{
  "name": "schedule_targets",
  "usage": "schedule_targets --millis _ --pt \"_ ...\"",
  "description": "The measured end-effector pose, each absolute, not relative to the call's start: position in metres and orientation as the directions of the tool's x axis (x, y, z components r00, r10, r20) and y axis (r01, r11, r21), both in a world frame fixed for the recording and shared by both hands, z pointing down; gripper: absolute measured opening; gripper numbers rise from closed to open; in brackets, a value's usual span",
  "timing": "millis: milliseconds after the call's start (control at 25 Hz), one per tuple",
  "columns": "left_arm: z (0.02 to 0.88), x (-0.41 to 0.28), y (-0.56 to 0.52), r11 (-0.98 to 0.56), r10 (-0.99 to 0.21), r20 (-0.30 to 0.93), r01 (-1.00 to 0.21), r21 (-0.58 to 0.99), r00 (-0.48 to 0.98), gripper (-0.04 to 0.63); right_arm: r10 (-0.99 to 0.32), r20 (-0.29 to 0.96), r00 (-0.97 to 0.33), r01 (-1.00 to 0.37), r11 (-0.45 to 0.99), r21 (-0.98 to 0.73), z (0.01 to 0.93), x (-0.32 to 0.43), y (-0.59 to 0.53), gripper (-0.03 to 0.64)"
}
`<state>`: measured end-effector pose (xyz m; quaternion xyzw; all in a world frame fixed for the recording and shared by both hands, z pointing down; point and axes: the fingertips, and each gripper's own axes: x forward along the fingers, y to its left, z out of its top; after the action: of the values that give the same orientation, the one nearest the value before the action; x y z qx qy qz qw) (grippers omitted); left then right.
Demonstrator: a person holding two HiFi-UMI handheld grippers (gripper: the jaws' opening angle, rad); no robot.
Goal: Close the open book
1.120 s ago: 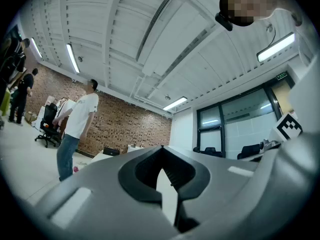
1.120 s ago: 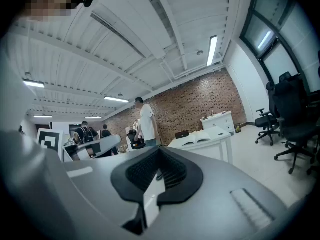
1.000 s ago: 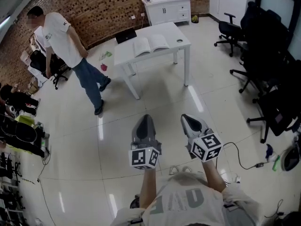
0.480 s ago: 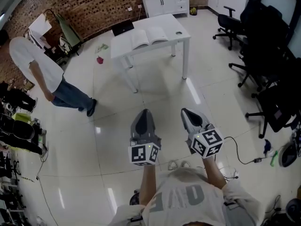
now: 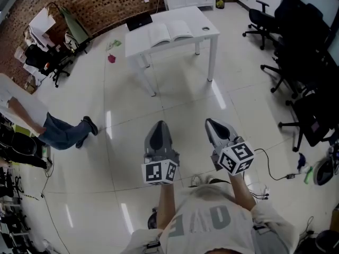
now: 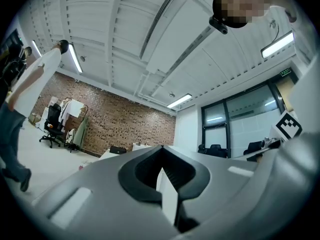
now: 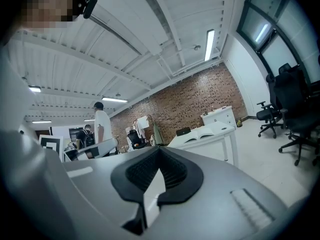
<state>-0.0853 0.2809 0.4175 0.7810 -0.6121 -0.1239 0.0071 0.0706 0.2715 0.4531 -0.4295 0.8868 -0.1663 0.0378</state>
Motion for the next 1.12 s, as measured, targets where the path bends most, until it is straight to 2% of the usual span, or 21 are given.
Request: schedule_targets --millis 280,600,800,1120 --pt "0.444 -0.119 0.258 -0.234 -0.968 -0.130 -0.954 0.188 0.212 0.014 -0.786 0.129 -0.604 -0.766 0.529 -0.364 0.484 0.059 0.253 0.003" --pt "0.472 -0.116 0.175 -0.246 -0.969 -0.075 -0.948 0.204 0.235 0.015 -0.776 0.149 -0.612 -0.759 0.524 -0.387 0.502 0.056 0.183 0.003" --pt "0.479 -0.113 0.078 -0.235 -0.971 -0.089 -0.945 0.228 0.220 0.015 -0.751 0.144 -0.645 -0.737 0.560 -0.380 0.507 0.051 0.085 0.003" --pt "0.425 -0.130 -0.082 -0.233 -0.964 -0.177 -0.952 0.199 0.199 0.015 -0.723 0.106 -0.682 -0.708 0.618 -0.342 0.475 0.036 -0.092 0.003"
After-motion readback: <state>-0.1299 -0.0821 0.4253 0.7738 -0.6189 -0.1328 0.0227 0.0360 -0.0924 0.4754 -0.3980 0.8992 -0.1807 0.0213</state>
